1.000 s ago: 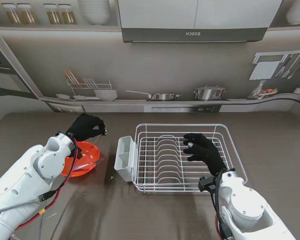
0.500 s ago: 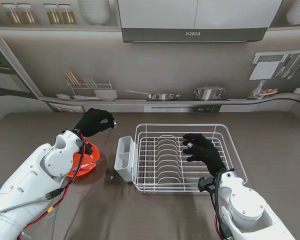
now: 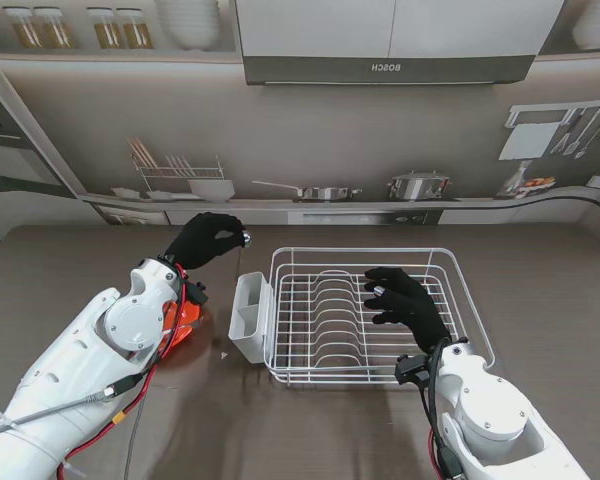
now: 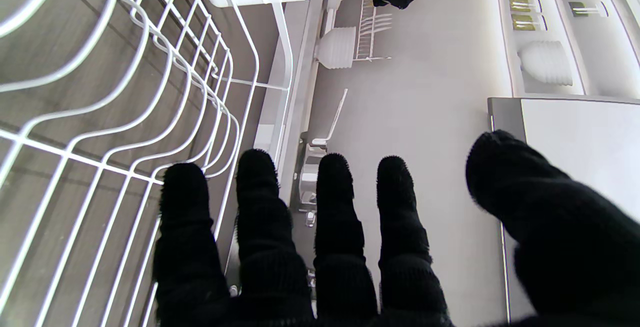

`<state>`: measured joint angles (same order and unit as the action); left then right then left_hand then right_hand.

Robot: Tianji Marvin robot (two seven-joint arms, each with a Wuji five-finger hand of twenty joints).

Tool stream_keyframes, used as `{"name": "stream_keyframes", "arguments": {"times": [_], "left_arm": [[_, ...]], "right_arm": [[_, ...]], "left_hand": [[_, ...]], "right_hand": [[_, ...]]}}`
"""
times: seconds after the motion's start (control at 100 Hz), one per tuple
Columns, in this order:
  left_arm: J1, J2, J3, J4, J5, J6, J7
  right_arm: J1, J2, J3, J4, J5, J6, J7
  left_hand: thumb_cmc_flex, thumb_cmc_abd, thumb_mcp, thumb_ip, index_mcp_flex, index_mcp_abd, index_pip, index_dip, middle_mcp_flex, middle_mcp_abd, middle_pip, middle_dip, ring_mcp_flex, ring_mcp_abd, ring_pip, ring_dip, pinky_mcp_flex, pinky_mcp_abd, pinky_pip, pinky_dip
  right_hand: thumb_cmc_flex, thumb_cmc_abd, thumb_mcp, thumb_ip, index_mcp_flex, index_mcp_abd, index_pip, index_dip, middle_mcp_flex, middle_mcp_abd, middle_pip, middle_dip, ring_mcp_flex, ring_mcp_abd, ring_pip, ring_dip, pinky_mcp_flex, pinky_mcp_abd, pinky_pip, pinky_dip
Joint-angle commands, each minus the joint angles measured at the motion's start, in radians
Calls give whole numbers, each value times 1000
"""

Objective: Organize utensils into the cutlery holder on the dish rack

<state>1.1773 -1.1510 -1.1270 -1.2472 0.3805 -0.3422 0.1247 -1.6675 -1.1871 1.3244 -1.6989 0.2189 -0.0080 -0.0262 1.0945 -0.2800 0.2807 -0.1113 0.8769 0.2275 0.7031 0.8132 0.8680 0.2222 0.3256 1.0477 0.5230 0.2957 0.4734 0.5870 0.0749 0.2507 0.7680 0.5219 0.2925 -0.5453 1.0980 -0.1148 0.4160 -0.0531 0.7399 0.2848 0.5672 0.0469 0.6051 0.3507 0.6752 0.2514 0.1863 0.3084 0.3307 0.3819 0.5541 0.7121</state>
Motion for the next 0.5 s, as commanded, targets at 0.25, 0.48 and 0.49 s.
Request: {"name": "stream_keyframes", "arguments": {"times": [0.25,0.48,0.49], "left_arm": [[-19,-33,35,38,-37,-7,12],[-33,-44,64,101,-63,-9,22],[-34,-45,66,103,-64,-9,22]], "right_arm": [[-3,-5,1,-1,1,-4,12],[-3,-5,2,-1,1,-5,10],[-3,-5,2,-1,2,-5,10]], "left_hand": [[86,25,79,1,34,-58,61,14,18,5,-1,22,8,9,16,22,-14,-3,15,-3],[87,17,86,3,41,-51,46,-1,18,16,-5,22,3,17,15,23,-21,-1,5,-1],[86,17,86,3,41,-50,46,-1,17,17,-5,22,1,17,14,23,-22,-2,4,-1]], "right_hand": [[-28,9,-1,8,20,-6,-7,-16,9,8,-4,-8,41,7,7,19,6,21,-3,4],[-28,10,-1,8,20,-7,-7,-16,10,7,-4,-7,41,8,7,20,6,22,-3,5],[-28,10,-1,8,19,-6,-7,-16,10,7,-4,-7,41,8,7,20,6,22,-3,5]]}}
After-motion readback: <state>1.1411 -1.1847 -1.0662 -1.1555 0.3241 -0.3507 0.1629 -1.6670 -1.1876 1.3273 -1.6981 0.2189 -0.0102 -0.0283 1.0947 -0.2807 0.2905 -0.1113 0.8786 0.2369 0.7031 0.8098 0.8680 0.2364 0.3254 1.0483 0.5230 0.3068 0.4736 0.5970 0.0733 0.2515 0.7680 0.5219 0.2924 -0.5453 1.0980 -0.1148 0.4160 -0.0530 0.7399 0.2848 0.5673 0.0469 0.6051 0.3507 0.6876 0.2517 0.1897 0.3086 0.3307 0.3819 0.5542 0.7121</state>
